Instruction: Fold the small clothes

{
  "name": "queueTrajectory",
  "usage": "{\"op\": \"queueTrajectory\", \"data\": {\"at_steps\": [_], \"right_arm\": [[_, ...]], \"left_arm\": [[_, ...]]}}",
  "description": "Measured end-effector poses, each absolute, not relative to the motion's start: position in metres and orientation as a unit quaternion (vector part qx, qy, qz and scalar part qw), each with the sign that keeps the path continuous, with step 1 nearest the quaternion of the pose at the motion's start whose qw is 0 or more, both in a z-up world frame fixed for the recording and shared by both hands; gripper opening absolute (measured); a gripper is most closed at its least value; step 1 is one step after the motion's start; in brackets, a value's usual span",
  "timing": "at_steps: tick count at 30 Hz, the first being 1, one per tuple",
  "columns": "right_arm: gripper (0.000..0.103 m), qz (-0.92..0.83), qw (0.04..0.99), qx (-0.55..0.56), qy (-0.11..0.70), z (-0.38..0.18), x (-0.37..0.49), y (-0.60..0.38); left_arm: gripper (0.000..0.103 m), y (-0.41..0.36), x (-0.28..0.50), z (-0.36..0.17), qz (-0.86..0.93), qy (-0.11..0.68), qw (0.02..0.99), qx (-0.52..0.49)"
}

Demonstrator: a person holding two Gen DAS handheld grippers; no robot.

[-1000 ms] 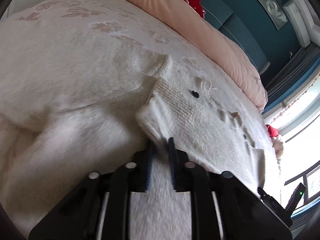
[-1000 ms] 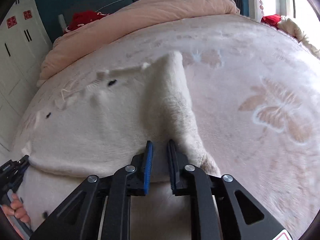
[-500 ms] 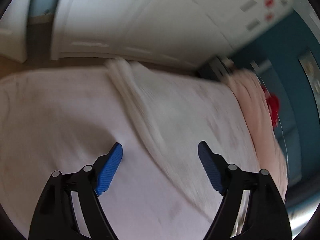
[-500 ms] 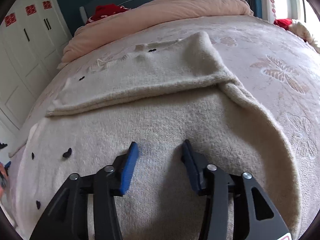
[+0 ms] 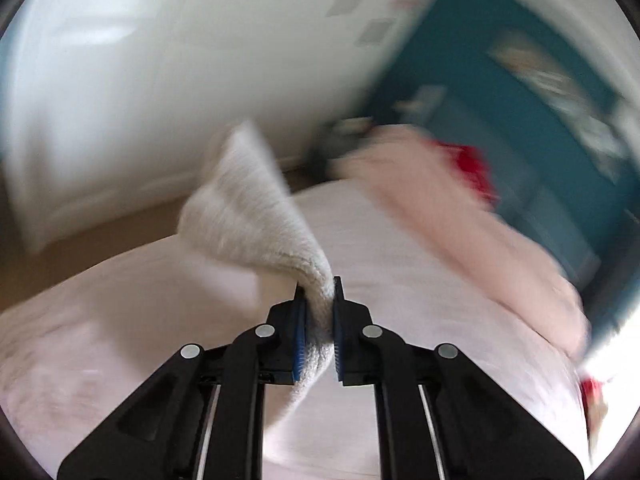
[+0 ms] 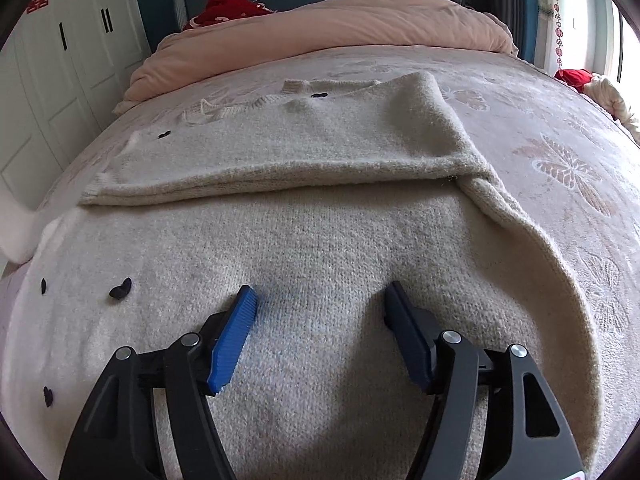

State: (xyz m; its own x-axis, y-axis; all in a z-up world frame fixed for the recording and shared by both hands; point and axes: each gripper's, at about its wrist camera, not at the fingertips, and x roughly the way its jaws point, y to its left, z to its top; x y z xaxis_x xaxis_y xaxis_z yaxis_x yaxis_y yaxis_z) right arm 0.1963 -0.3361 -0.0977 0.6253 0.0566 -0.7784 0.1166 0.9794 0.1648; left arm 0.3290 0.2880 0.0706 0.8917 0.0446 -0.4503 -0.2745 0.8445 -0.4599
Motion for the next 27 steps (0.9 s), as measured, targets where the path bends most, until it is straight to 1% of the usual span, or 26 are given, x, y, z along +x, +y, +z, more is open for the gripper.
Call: {"op": "queueTrajectory", "data": {"at_steps": [1, 4, 6, 7, 8, 9, 11, 12, 15, 17, 18, 19, 21, 23, 27], "right_arm": [[0.065, -0.016, 0.896, 0.102, 0.432, -0.098, 0.196, -0.337], [0.065, -0.013, 0.896, 0.106, 0.431, -0.097, 0.196, -0.338], [0.066, -0.010, 0.895, 0.110, 0.431, -0.097, 0.196, -0.339], [0.066, -0.008, 0.895, 0.114, 0.431, -0.097, 0.196, -0.340], [0.067, -0.006, 0.895, 0.117, 0.431, -0.097, 0.196, -0.341], [0.068, -0.001, 0.894, 0.121, 0.432, -0.096, 0.196, -0.343], [0.072, 0.010, 0.892, 0.129, 0.433, -0.095, 0.197, -0.345], [0.073, 0.018, 0.891, 0.136, 0.433, -0.093, 0.197, -0.347], [0.074, 0.029, 0.887, 0.158, 0.433, -0.081, 0.197, -0.352], [0.074, 0.036, 0.886, 0.182, 0.424, -0.070, 0.202, -0.355], [0.074, 0.046, 0.883, 0.209, 0.417, -0.061, 0.212, -0.356], [0.074, 0.050, 0.880, 0.223, 0.416, -0.057, 0.221, -0.356], [0.075, 0.064, 0.866, 0.260, 0.423, -0.051, 0.252, -0.353], [0.075, 0.073, 0.844, 0.297, 0.441, -0.056, 0.288, -0.347], [0.075, 0.056, 0.816, 0.316, 0.480, -0.077, 0.336, -0.328]], "left_arm": [[0.010, 0.248, 0.331, 0.094, 0.036, 0.205, 0.945, -0.251], [0.011, 0.146, 0.335, 0.127, -0.081, 0.212, 0.947, -0.229], [0.020, 0.080, 0.340, 0.122, -0.133, 0.248, 0.933, -0.222], [0.030, 0.052, 0.344, 0.110, -0.148, 0.272, 0.926, -0.215], [0.058, 0.024, 0.345, 0.093, -0.155, 0.299, 0.918, -0.207], [0.069, 0.001, 0.344, 0.071, -0.151, 0.326, 0.911, -0.201], [0.068, -0.025, 0.331, 0.024, -0.143, 0.374, 0.894, -0.201], [0.068, -0.025, 0.323, 0.008, -0.138, 0.390, 0.886, -0.210], [0.068, 0.003, 0.295, -0.029, -0.118, 0.416, 0.855, -0.287], [0.070, 0.037, 0.286, -0.039, -0.101, 0.412, 0.840, -0.338], [0.075, 0.060, 0.285, -0.040, -0.085, 0.403, 0.837, -0.360], [0.076, 0.076, 0.284, -0.043, -0.073, 0.398, 0.834, -0.375], [0.076, 0.102, 0.290, -0.051, -0.053, 0.389, 0.823, -0.411], [0.076, 0.126, 0.301, -0.058, -0.039, 0.378, 0.797, -0.469], [0.076, 0.150, 0.322, -0.077, -0.013, 0.376, 0.760, -0.531]]}}
